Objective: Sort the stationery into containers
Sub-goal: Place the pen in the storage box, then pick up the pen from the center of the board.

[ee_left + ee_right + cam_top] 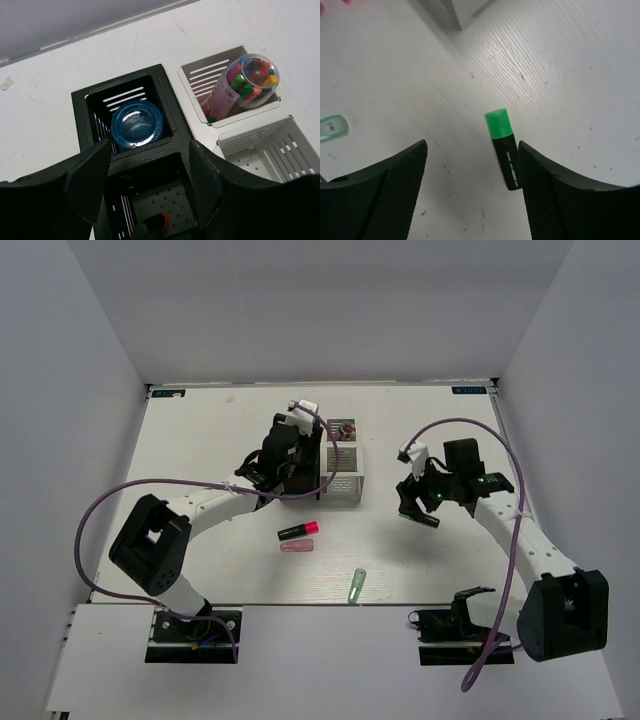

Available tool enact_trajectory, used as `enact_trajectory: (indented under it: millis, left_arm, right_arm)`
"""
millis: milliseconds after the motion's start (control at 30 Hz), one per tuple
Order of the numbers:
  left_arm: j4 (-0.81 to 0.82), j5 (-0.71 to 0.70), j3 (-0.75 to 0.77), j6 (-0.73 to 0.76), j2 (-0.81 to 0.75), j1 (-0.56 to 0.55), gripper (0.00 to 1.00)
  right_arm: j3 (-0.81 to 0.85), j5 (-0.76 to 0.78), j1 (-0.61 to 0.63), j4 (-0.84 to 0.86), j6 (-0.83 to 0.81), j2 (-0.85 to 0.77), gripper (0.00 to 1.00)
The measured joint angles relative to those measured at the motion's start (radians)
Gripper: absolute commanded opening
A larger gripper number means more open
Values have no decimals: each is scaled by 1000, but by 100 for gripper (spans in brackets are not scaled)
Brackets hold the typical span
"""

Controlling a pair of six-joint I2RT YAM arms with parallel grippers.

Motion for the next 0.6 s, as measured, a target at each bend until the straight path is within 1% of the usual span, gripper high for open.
enact_trajectory:
  millis: [67, 100, 133, 167, 200, 233, 267, 333, 400, 433, 500, 600]
  left_arm:
    - [-5, 0, 0, -14, -5, 0, 58]
    - [-9, 0, 0, -23, -10, -1, 47]
    - [-23, 0, 0, -30, -22, -2, 30]
    - [-40, 1, 0, -30, -36, -3, 25]
    - [-65, 0, 2, -34, -56, -6, 23]
    - [-107, 3, 5, -34, -82, -12, 28]
    - [-145, 4, 12, -34, -112, -21, 38]
    - [-239, 9, 39, -36, -174, -48, 61]
    - [-348, 21, 58, -53, -251, -78, 68]
    - [-401, 27, 59, -62, -296, -95, 70]
    - [-502, 35, 50, -79, -389, -126, 73]
    - [-613, 38, -13, -108, -531, -149, 73]
  right_arm:
    - [0, 51, 0, -26, -52, 23, 73]
    - [0, 76, 0, -39, -79, 43, 71]
    - [0, 93, 0, -53, -100, 63, 71]
    - [0, 108, 1, -64, -117, 87, 71]
    - [0, 121, 3, -72, -133, 113, 71]
    - [0, 134, 6, -79, -145, 139, 71]
    - [0, 147, 8, -84, -158, 166, 72]
    - [-3, 173, 16, -82, -174, 211, 72]
    - [-13, 203, 25, -72, -186, 239, 74]
    - [-20, 217, 30, -57, -188, 249, 74]
    - [-31, 243, 39, -31, -193, 266, 74]
    - [-37, 277, 49, 6, -201, 297, 74]
